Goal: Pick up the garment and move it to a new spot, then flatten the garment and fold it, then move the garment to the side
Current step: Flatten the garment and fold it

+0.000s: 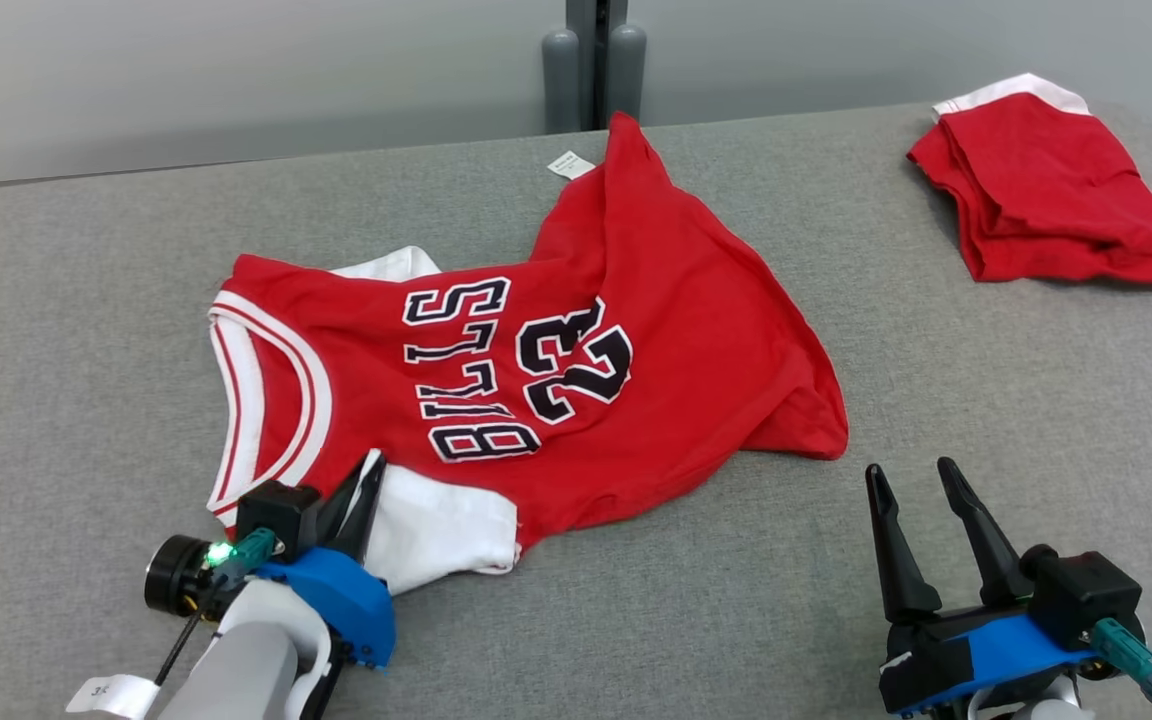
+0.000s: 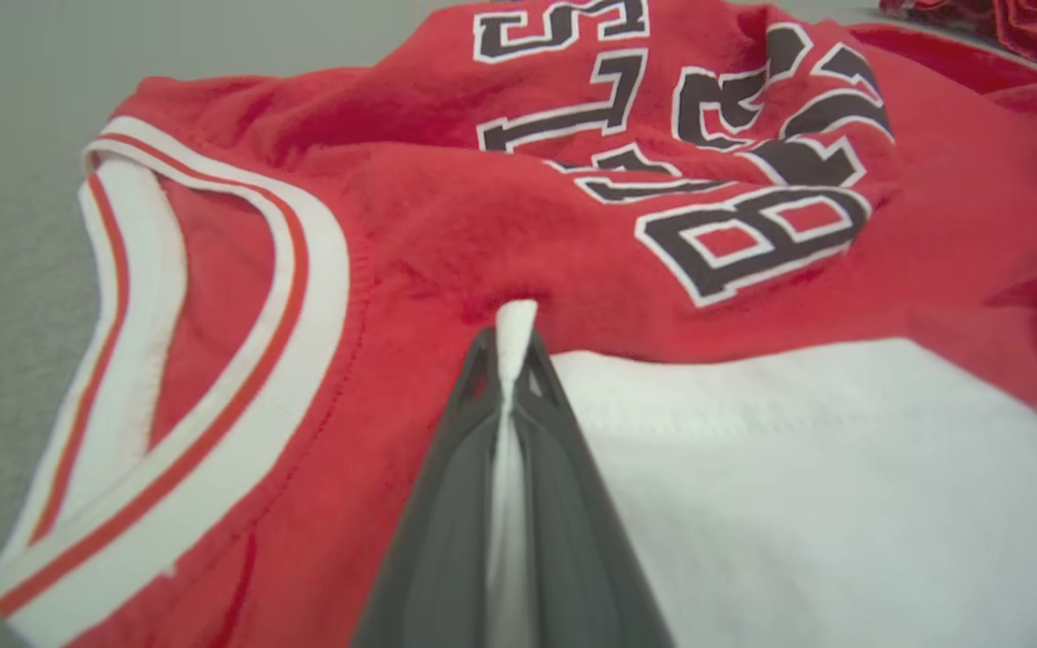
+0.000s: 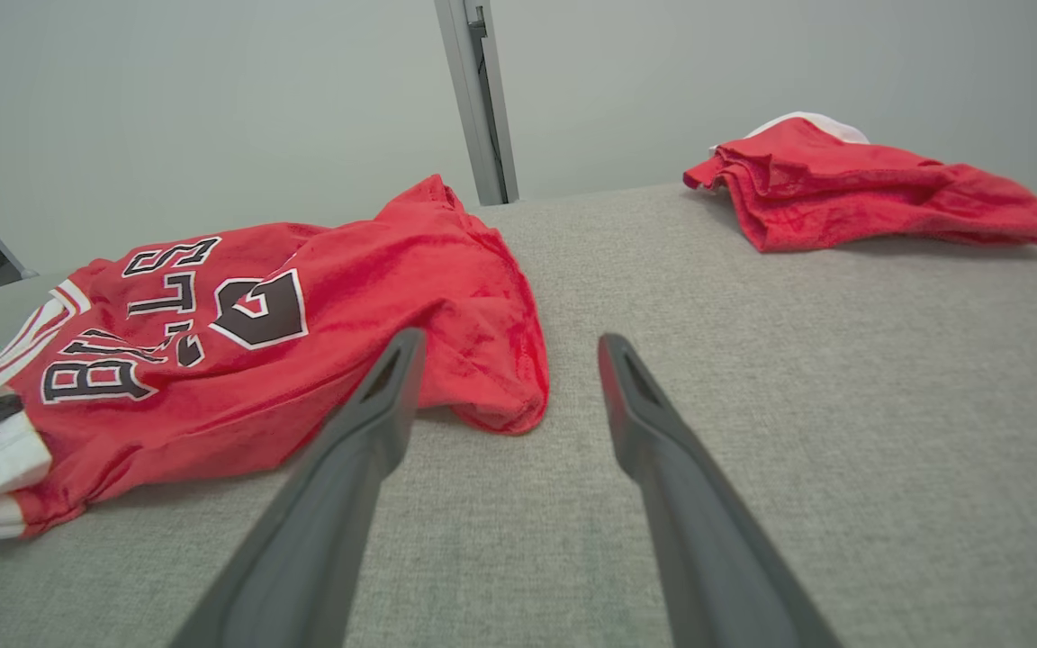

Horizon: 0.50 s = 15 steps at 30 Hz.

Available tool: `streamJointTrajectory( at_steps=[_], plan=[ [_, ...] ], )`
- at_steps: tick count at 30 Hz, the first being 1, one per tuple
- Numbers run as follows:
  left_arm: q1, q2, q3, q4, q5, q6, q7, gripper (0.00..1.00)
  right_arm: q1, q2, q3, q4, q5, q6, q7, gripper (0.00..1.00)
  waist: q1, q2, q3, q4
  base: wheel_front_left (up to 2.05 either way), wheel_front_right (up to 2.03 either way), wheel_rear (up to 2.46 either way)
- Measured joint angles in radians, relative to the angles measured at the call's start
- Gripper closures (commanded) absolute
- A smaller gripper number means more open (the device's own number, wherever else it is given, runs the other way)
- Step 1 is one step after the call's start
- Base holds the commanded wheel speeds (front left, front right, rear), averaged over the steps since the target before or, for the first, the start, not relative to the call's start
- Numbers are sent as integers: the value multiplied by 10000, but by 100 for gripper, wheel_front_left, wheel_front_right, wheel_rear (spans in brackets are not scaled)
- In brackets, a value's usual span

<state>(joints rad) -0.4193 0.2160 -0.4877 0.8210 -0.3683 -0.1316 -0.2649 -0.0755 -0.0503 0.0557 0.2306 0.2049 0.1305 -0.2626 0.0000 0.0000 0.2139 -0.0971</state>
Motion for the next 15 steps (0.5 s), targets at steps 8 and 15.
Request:
streamJointTrajectory(
  at_steps=[8, 15],
  plan=[
    [770, 29, 326, -2077, 215, 2, 8, 100, 212, 2, -13, 58, 77, 0, 0, 0, 0, 0, -299, 500, 0, 0, 0],
    [2162, 75, 102, -3716, 826, 2, 8, 100, 319, 2, -25, 88, 136, 0, 0, 0, 0, 0, -520, 1082, 0, 0, 0]
  ],
)
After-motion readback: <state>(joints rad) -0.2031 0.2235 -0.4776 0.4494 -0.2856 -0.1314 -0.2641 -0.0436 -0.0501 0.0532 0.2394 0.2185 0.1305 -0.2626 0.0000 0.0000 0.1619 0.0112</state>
